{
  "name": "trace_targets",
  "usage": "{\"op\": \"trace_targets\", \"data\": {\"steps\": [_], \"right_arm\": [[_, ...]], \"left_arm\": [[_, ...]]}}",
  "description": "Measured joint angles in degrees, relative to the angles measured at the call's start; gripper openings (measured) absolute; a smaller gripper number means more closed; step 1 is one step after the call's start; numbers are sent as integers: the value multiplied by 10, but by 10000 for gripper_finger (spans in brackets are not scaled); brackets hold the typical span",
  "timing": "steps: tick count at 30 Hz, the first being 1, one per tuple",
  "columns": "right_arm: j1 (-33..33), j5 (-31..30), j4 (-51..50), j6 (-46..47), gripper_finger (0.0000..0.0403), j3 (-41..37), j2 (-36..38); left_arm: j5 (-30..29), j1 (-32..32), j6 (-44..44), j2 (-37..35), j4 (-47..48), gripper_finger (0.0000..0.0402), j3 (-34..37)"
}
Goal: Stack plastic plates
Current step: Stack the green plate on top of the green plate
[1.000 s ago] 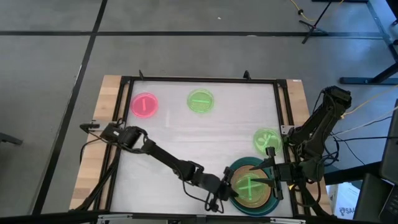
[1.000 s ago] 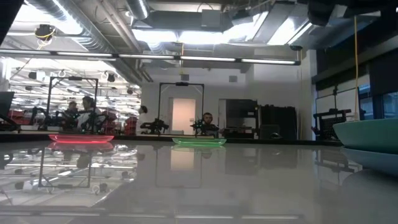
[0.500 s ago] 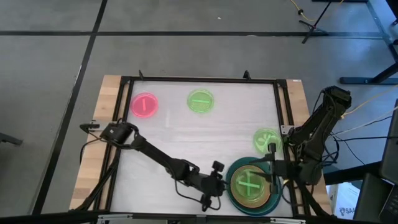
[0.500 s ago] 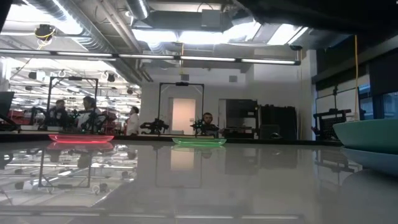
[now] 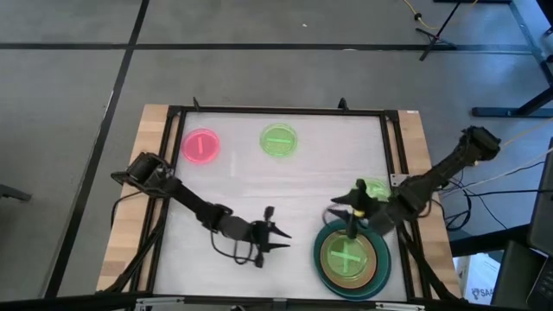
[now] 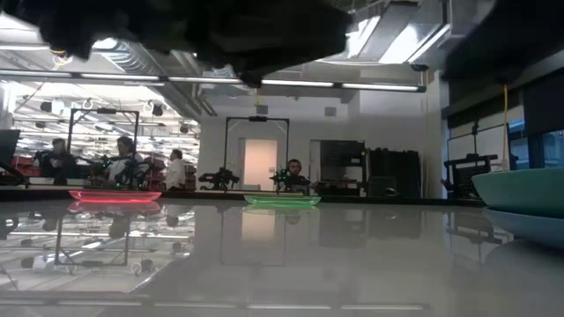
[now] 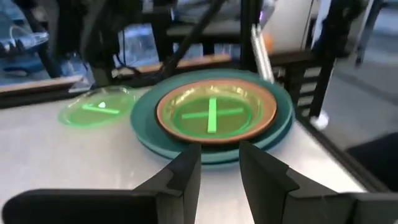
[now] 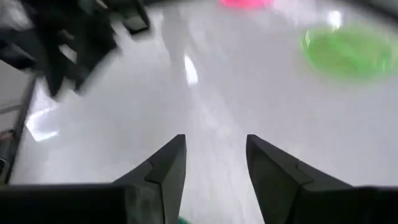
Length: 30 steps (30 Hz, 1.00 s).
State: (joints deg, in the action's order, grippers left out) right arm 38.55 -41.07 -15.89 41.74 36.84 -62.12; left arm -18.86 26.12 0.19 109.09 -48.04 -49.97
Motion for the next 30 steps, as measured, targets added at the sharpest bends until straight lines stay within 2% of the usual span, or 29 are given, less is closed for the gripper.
{"op": "trace_targets", "data": {"steps": [5, 9, 12, 16, 19, 22, 27, 30], "right_arm": [[-78, 125, -58, 51, 161, 0, -10], [-112, 200, -40, 42, 161, 1, -39], [-137, 247, -73, 59, 161, 23, -73], [-164, 264, -199, 102, 161, 82, -124], [-182, 273, -319, 161, 161, 122, -163], [-193, 287, -408, 220, 161, 134, -195], [-196, 321, -430, 264, 161, 120, -227], [-195, 324, -425, 290, 161, 115, -240]], "left_arm": [[-5, 19, -31, -8, -90, 104, 76], [-16, 36, -70, -8, -87, 104, 106], [-20, 51, -90, -8, -85, 104, 125], [-38, 81, -89, -8, -109, 104, 138], [-87, 108, -88, -8, -131, 104, 167], [-148, 135, -90, -8, -205, 104, 217], [-172, 169, -91, -8, -341, 104, 287], [-174, 179, -91, -8, -357, 104, 298]]}}
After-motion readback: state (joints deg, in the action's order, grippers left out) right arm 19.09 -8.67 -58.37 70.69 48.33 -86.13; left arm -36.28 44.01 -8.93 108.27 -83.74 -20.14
